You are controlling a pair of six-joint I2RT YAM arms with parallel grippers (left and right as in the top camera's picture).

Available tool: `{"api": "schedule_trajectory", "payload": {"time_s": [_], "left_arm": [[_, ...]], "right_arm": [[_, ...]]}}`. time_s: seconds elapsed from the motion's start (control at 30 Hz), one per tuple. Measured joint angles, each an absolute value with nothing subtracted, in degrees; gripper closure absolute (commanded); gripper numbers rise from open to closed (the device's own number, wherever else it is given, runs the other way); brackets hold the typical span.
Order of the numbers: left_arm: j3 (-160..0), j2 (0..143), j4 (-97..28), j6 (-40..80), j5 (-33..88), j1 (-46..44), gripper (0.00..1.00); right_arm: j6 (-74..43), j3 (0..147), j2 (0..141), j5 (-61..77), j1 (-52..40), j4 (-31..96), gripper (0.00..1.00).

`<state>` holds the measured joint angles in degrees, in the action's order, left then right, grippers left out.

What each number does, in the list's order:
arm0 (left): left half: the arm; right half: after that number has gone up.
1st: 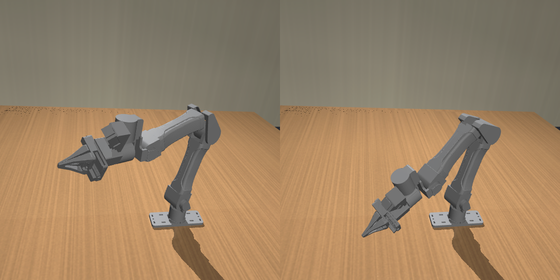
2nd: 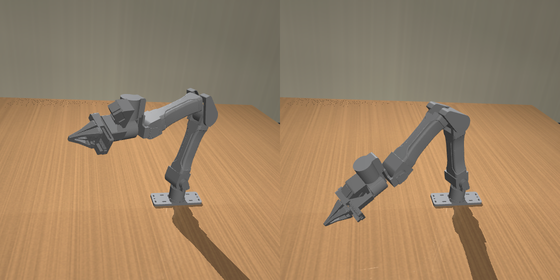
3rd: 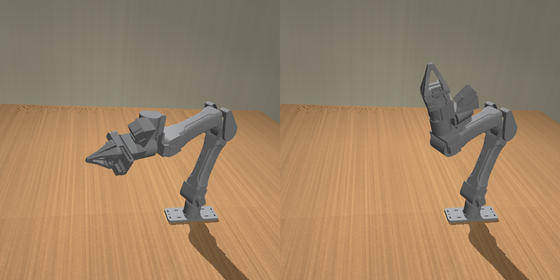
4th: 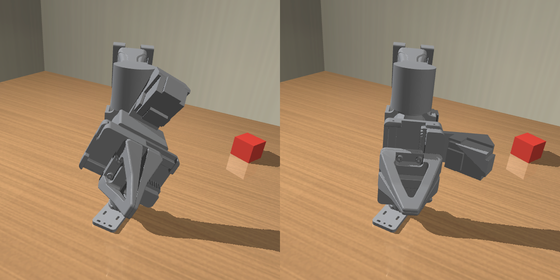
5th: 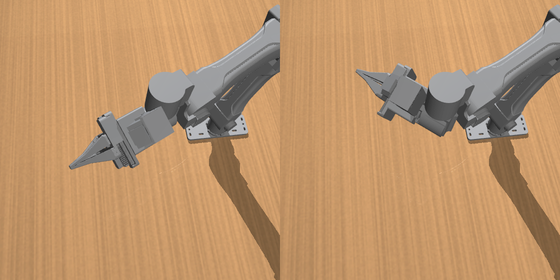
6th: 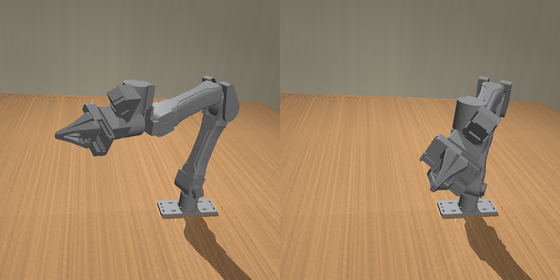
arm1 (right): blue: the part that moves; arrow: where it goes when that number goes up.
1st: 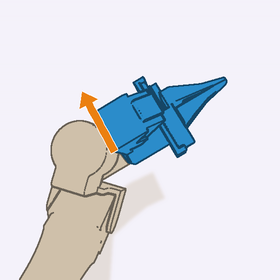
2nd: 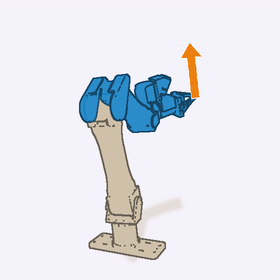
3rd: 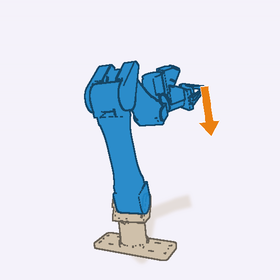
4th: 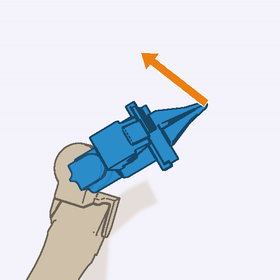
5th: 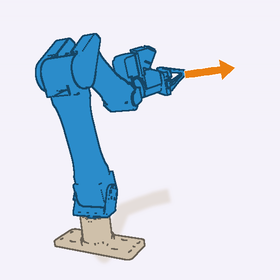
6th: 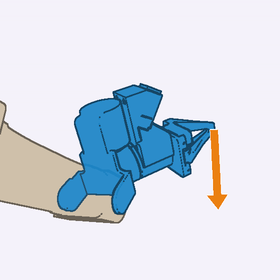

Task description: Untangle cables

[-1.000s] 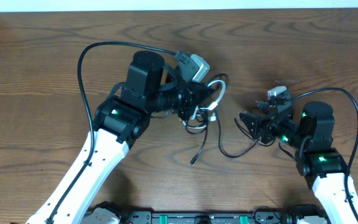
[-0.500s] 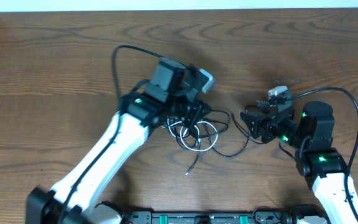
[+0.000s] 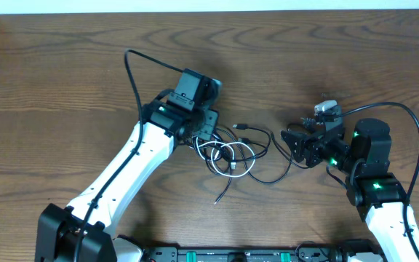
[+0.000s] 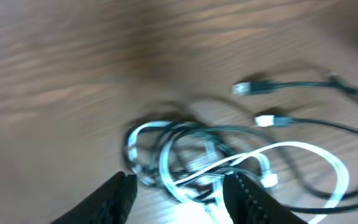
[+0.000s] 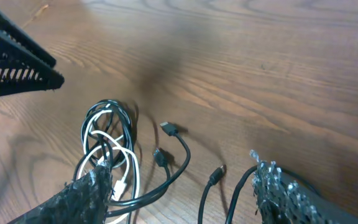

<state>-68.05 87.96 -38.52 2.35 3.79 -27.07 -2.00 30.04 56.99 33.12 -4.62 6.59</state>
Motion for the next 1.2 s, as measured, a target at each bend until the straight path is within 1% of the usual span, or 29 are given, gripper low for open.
{"api": "schedule_trajectory", "payload": {"time_s": [0.03,0.2,0.33,0.7,0.97,1.0,1.07,1.2], "left_arm": [[-68.05,87.96,-39.35,2.94,2.04,-26.63,0.41],[-68.05,88.05,-40.62,3.25,-0.62,-25.89,0.39],[-68.05,90.39,-40.66,3.25,-1.67,-25.91,0.39],[-68.05,103.61,-40.71,3.25,-1.87,-25.91,0.39],[-68.05,106.63,-40.12,3.25,-1.85,-25.91,0.41],[-68.05,106.63,-40.07,3.25,-1.83,-25.91,0.50],[-68.05,106.63,-40.05,3.22,-1.83,-25.91,0.62],[-68.05,106.63,-39.83,3.62,-0.89,-25.91,0.81]], "right_arm": [[-2.04,30.04,56.99,33.12,-4.62,6.59,0.26],[-2.20,30.04,56.99,32.58,-4.62,6.61,0.24],[-2.20,30.04,56.99,32.38,-4.62,6.98,0.22],[-2.24,30.04,56.99,31.79,-4.62,7.11,0.20],[-2.24,30.04,56.99,31.46,-4.62,7.42,0.20],[-2.24,30.04,56.99,31.46,-4.62,7.42,0.20],[-2.24,30.04,56.99,31.46,-4.62,7.42,0.20],[-2.24,30.04,56.99,31.46,-4.62,7.44,0.21]]}}
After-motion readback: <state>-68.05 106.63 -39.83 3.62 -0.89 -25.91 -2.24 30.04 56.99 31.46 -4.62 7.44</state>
